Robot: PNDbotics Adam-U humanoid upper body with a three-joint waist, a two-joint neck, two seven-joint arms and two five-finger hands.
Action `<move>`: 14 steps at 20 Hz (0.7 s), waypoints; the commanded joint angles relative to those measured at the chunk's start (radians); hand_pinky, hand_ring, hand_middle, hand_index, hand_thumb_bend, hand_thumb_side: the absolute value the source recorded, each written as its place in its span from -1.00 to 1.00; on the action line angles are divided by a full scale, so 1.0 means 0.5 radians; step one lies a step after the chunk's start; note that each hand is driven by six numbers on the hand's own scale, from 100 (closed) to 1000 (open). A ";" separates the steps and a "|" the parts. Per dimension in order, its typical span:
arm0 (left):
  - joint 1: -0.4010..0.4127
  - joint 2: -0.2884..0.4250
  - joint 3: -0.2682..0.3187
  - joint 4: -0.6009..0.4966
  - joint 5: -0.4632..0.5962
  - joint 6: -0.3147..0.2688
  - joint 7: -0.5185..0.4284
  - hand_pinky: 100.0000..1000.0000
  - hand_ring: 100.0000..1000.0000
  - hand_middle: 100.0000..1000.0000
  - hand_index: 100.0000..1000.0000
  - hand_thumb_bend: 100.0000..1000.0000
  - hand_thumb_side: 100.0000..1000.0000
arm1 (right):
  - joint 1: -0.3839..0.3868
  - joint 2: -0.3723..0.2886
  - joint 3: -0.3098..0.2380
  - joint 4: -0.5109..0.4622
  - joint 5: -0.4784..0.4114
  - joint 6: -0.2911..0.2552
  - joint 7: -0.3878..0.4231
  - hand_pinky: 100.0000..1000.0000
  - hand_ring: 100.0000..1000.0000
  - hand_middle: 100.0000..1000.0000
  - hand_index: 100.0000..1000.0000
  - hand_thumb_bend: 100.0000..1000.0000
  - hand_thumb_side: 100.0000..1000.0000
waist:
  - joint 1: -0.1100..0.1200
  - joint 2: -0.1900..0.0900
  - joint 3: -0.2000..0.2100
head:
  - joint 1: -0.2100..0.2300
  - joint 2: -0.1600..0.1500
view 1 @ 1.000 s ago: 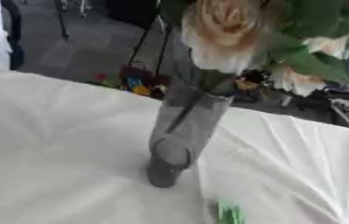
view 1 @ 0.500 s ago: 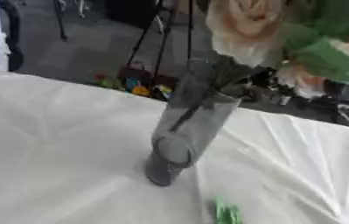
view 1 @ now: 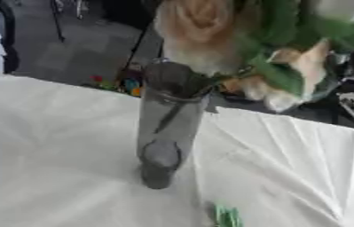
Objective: Arrange flowers into the vase.
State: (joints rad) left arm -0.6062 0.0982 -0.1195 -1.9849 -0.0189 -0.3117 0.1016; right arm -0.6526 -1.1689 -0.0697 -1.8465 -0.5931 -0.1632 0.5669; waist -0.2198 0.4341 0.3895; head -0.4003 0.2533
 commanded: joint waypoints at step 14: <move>-0.006 0.025 -0.006 -0.030 0.002 0.007 -0.016 0.37 0.57 0.73 0.86 -1.00 1.00 | 0.008 -0.095 -0.042 0.000 -0.122 -0.022 -0.110 1.00 1.00 1.00 1.00 0.58 1.00 | -0.003 -0.077 -0.012 | -0.002 -0.033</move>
State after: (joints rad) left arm -0.6038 0.0982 -0.1195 -1.9849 -0.0182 -0.3075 0.0974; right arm -0.6413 -1.1691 -0.0731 -1.8462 -0.6458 -0.1731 0.5192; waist -0.2297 0.4240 0.3879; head -0.4041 0.2520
